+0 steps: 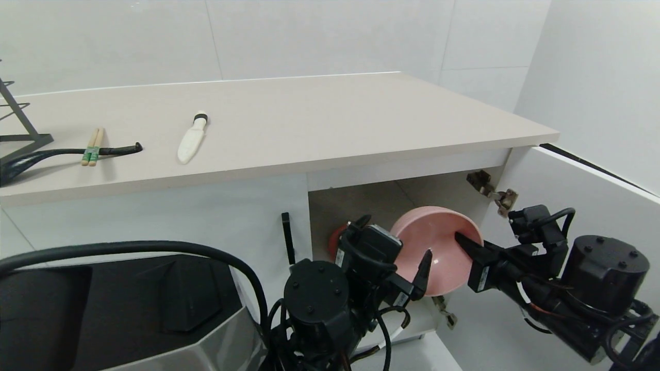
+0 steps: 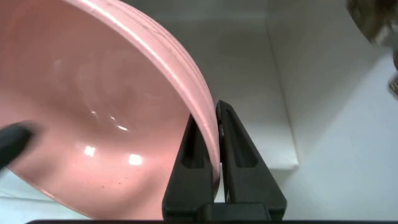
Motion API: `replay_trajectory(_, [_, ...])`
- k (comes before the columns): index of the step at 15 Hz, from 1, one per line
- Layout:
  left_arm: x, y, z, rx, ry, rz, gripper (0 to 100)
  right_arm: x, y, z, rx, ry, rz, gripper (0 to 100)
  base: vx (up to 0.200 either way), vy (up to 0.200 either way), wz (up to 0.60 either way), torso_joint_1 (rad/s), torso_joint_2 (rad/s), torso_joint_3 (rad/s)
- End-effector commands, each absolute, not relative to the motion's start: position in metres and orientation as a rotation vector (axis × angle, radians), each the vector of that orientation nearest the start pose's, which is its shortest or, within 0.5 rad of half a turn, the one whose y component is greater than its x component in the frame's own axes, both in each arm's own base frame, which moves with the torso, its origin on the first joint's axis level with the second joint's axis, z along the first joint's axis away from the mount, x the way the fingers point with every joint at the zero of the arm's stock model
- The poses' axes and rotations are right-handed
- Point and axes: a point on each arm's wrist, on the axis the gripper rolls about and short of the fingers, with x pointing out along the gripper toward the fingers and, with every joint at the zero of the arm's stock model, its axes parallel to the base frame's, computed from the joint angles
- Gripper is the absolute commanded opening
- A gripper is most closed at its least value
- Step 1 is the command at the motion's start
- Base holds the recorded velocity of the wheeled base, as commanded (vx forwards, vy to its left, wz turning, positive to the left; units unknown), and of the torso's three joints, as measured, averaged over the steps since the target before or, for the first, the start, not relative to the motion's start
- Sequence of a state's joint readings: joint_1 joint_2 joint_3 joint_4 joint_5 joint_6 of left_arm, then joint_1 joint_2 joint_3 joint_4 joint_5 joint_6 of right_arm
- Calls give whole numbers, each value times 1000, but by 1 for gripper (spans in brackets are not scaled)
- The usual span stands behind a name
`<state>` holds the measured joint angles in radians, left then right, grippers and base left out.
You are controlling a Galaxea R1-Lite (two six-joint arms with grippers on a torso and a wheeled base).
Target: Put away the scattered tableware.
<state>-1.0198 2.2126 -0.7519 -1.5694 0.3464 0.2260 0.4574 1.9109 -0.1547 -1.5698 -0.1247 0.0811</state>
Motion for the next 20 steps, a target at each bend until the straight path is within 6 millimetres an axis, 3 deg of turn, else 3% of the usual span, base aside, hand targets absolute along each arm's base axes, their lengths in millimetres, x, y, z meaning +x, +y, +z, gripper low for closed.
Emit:
replay_trajectory(1, [194, -302, 96, 145, -159, -663, 100, 225, 100, 67, 16, 237, 291, 0, 0, 0, 0, 0, 0, 0])
replay_trajectory(3, [184, -286, 105, 148, -154, -682, 100, 225, 98, 64, 16, 252, 283, 0, 0, 0, 0, 0, 0, 0])
replay_trajectory(6, [160, -260, 108, 188, -138, -867, 100, 226, 97, 58, 67, 284, 270, 0, 0, 0, 0, 0, 0, 0])
replay_trajectory(13, [169, -192, 107, 366, -243, -1295, 100, 228, 99, 51, 131, 319, 257, 0, 0, 0, 0, 0, 0, 0])
replay_trajectory(17, [179, -167, 114, 363, -287, -1354, 100, 230, 96, 52, 178, 317, 238, 0, 0, 0, 0, 0, 0, 0])
replay_trajectory(20, [157, -143, 107, 392, -229, -1346, 100, 229, 96, 52, 179, 321, 239, 0, 0, 0, 0, 0, 0, 0])
